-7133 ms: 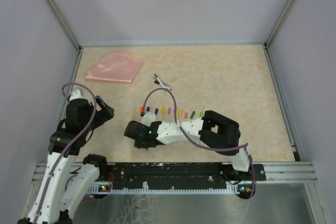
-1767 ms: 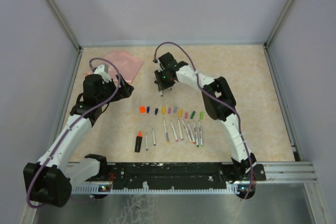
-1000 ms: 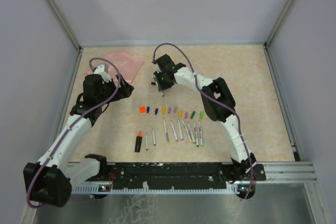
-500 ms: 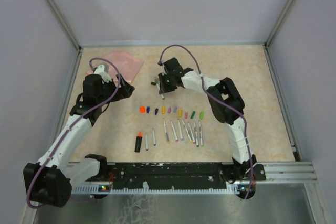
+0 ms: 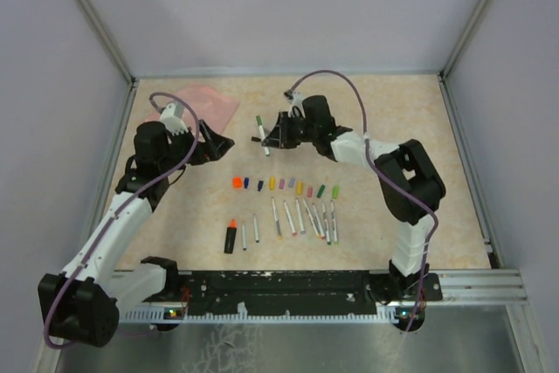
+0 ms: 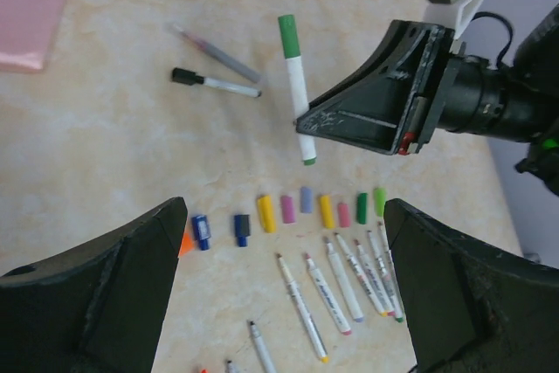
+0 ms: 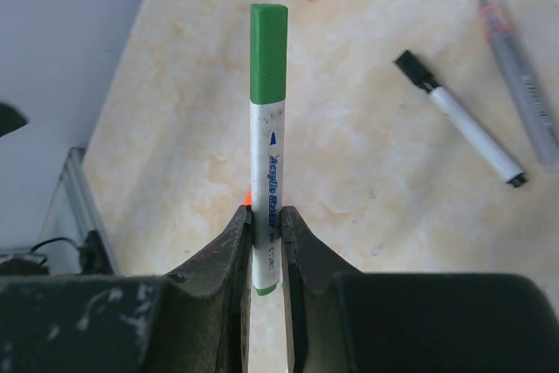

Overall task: Open the pen caps
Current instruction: Pick up the pen from the center of the board.

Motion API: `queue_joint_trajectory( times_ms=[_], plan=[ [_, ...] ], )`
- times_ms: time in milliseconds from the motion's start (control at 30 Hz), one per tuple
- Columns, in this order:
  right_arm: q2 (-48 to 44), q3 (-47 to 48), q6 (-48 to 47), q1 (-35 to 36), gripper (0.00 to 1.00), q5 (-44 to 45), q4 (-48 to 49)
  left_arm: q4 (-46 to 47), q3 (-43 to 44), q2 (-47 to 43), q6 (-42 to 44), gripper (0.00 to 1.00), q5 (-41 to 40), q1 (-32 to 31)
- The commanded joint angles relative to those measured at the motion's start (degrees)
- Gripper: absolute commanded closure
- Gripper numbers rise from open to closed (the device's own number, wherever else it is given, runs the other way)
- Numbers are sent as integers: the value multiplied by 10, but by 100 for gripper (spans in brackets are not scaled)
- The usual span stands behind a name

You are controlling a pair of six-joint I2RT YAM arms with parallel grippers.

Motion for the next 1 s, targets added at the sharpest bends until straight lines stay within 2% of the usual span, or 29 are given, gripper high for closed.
queue_joint_trajectory(
  times_ms=[0,133,267,667,967],
  plan=[
    [-84,-69,77,-3,100,-95,207,101,9,4,-51,1,119,-1],
    [-123,-136,135,-3,100,-138,313,134,28,21,-85,3,153,0],
    [-173,-189,169,-3,100,-152,373,173,37,40,-129,10,175,2],
    [-244,-231,180,3,100,-185,378,380,32,126,-286,24,292,-2],
    [-254,-234,182,6,100,-197,370,422,43,140,-281,24,296,-38]
  ],
)
